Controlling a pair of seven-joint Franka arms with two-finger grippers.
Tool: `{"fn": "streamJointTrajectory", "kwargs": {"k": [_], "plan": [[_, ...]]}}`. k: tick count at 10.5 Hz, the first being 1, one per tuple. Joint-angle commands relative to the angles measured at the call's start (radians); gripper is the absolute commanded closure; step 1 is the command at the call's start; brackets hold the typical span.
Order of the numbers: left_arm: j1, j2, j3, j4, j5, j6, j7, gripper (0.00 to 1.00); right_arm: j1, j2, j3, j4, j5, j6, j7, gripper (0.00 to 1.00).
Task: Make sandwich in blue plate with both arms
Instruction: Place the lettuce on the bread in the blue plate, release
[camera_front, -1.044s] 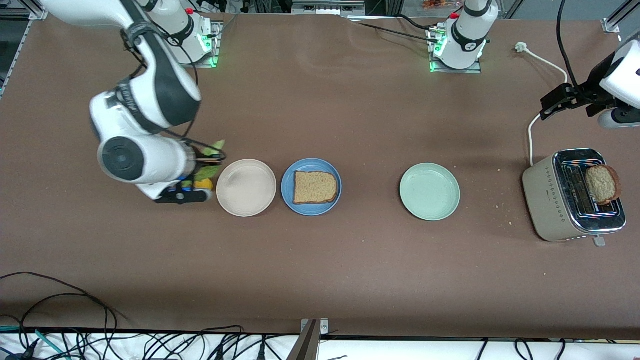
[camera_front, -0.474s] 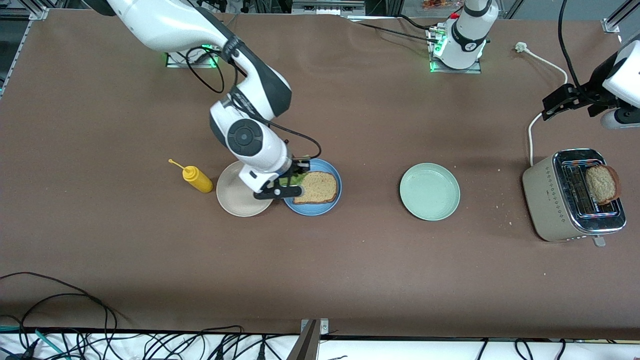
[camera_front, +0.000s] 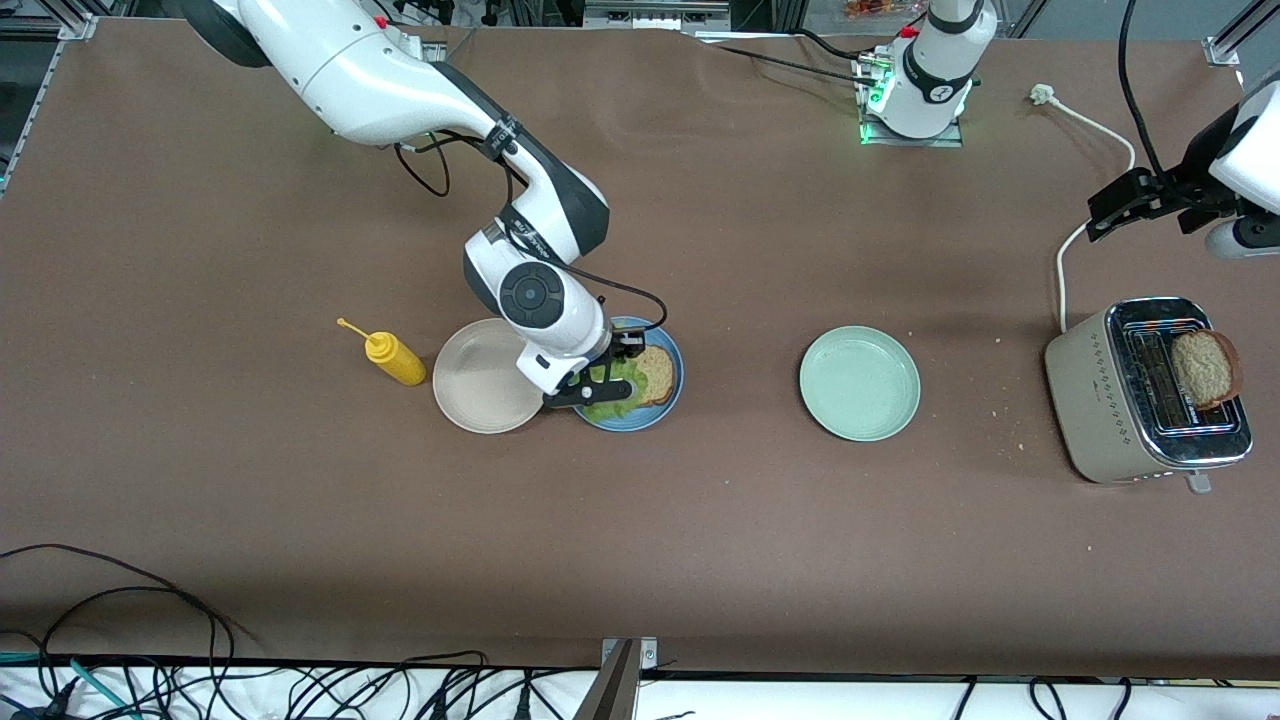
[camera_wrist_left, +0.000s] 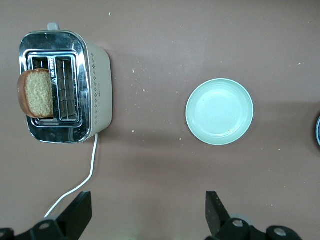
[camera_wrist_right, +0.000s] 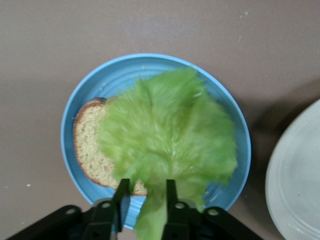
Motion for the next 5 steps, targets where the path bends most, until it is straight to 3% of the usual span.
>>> {"fn": "streamJointTrajectory", "kwargs": {"k": [1,3,5], "plan": [[0.003,-0.005,-0.008,0.002,0.036,-0.007,-0.001,0.0,0.029,0.036,-0.007,0.027,-0.045,0.05,0.003,0.0],[0.003,-0.005,-0.008,0.002,0.036,-0.007,-0.001,0.0,0.02,0.004,-0.007,0.029,-0.042,0.016,-0.001,0.0],[0.003,-0.005,-0.008,0.002,0.036,-0.007,-0.001,0.0,-0.012,-0.083,-0.007,0.035,-0.036,-0.152,-0.011,0.0]]}}
